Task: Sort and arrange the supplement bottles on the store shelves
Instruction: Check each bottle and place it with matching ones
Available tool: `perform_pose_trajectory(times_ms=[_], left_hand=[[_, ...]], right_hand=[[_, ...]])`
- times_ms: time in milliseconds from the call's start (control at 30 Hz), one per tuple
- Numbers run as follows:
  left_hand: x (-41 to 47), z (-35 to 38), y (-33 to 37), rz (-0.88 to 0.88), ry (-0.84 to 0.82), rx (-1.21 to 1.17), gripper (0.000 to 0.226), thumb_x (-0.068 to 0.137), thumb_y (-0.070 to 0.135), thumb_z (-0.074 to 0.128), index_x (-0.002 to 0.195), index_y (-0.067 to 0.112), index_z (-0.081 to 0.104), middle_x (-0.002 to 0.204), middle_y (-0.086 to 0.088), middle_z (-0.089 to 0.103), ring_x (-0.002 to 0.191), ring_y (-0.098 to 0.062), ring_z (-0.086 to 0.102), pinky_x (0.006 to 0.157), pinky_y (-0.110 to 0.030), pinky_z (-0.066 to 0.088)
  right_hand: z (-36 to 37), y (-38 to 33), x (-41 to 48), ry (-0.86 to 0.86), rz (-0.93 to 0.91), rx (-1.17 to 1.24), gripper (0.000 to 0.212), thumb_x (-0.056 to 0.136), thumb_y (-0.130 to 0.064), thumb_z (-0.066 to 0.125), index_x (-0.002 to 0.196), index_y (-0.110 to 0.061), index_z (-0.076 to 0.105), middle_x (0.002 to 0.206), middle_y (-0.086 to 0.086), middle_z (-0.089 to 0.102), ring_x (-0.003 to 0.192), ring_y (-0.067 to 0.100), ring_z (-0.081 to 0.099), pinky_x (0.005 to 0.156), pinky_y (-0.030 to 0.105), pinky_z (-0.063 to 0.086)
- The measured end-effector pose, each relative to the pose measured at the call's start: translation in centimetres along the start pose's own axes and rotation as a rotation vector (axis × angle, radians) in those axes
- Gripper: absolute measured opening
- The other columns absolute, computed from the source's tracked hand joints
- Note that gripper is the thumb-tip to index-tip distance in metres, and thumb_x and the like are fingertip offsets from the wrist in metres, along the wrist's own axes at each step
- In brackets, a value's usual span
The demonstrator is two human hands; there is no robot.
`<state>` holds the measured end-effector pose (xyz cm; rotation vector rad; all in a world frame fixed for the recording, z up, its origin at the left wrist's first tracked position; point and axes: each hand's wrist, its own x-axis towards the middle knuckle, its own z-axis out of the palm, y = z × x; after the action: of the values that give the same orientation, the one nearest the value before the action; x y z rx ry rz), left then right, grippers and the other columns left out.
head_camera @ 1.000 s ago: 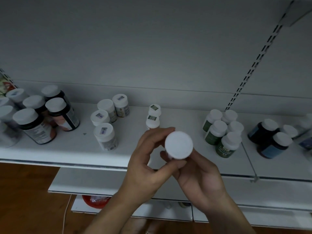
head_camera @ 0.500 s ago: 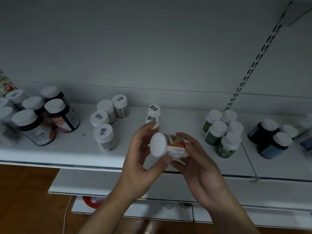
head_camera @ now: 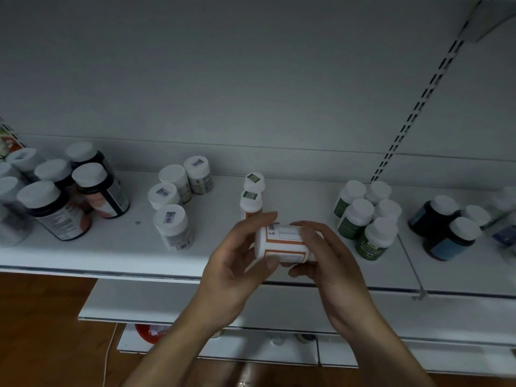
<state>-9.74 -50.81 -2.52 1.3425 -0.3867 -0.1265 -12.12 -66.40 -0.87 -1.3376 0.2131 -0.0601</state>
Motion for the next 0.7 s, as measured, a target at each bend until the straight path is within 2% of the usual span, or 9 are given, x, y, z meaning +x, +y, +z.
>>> perform_pose_trajectory(times_ms=[67,133,200,300,367,400,500,567,700], left_hand=[[0.19,0.06,0.14,-0.03,0.027,-0.009,0.044,0.079,0.013,0.072,0.121,0.011,0.058,0.118,-0.01,0.066,0.109,-0.021,0.065,0.088,-0.024,0.052],[0.39,0.41,0.25,-0.073,0.083,0.001,0.037,0.082,0.012,0.077,0.115,0.012,0.062,0.107,-0.001,0.072,0.1,-0.014,0.068,0.082,-0.02,0.053],[0.55,0.77,0.38,-0.12,0.155,0.018,0.034,0.077,0.023,0.069,0.11,0.014,0.064,0.098,0.003,0.074,0.091,-0.009,0.069,0.078,-0.021,0.054],[0.63,0.74,0.33,-0.153,0.171,0.069,0.036,0.08,0.033,0.066,0.111,0.015,0.065,0.101,0.003,0.074,0.093,-0.01,0.068,0.081,-0.023,0.053],[0.44,0.43,0.32,-0.143,0.097,0.044,0.043,0.085,0.02,0.072,0.124,0.013,0.057,0.116,0.002,0.069,0.104,-0.01,0.065,0.082,-0.018,0.05],[0.35,0.27,0.35,-0.127,0.067,0.038,0.049,0.083,0.011,0.069,0.13,0.01,0.052,0.124,0.0,0.065,0.11,-0.011,0.063,0.084,-0.019,0.05],[0.41,0.13,0.49,-0.104,0.039,0.005,0.045,0.082,0.0,0.07,0.125,0.009,0.056,0.118,-0.006,0.067,0.107,-0.014,0.065,0.085,-0.022,0.053],[0.58,0.5,0.68,-0.12,0.095,-0.003,0.039,0.079,0.012,0.068,0.117,0.013,0.062,0.108,-0.004,0.071,0.099,-0.014,0.068,0.083,-0.022,0.054],[0.61,0.74,0.44,-0.191,0.164,0.031,0.039,0.077,0.034,0.063,0.111,0.015,0.066,0.101,-0.004,0.073,0.097,-0.019,0.069,0.084,-0.026,0.056]], right_hand=[[0.03,-0.15,-0.07,-0.001,-0.016,-0.023,0.03,0.08,-0.04,0.063,0.103,-0.021,0.066,0.088,0.003,0.074,0.069,0.019,0.07,0.06,0.027,0.053],[-0.08,-0.16,-0.14,-0.01,-0.057,-0.062,0.026,0.085,-0.037,0.069,0.107,-0.025,0.063,0.088,-0.004,0.073,0.067,0.018,0.069,0.061,0.026,0.054],[-0.13,-0.22,-0.26,-0.024,-0.094,-0.106,0.028,0.084,-0.034,0.067,0.109,-0.026,0.06,0.089,-0.009,0.071,0.067,0.017,0.069,0.061,0.024,0.054],[-0.31,-0.06,-0.2,-0.014,-0.093,-0.135,0.023,0.084,-0.023,0.063,0.107,-0.024,0.061,0.09,-0.007,0.071,0.066,0.016,0.069,0.06,0.024,0.054],[-0.39,0.02,-0.12,0.013,-0.069,-0.12,0.016,0.09,-0.016,0.062,0.105,-0.02,0.062,0.088,0.0,0.072,0.065,0.018,0.068,0.059,0.024,0.054],[-0.41,0.04,-0.05,0.024,-0.055,-0.11,0.014,0.091,-0.016,0.061,0.105,-0.019,0.063,0.086,0.003,0.073,0.064,0.019,0.068,0.058,0.024,0.053],[-0.56,0.06,-0.08,0.025,-0.032,-0.109,0.023,0.087,-0.031,0.06,0.106,-0.018,0.063,0.082,0.002,0.073,0.065,0.018,0.067,0.059,0.024,0.053],[-0.6,-0.1,-0.17,0.015,-0.051,-0.126,0.035,0.077,-0.039,0.06,0.106,-0.021,0.062,0.086,-0.002,0.072,0.067,0.016,0.068,0.06,0.023,0.053],[-0.49,-0.13,-0.3,0.015,-0.084,-0.13,0.035,0.074,-0.037,0.063,0.106,-0.023,0.062,0.09,-0.005,0.07,0.068,0.016,0.068,0.06,0.023,0.053]])
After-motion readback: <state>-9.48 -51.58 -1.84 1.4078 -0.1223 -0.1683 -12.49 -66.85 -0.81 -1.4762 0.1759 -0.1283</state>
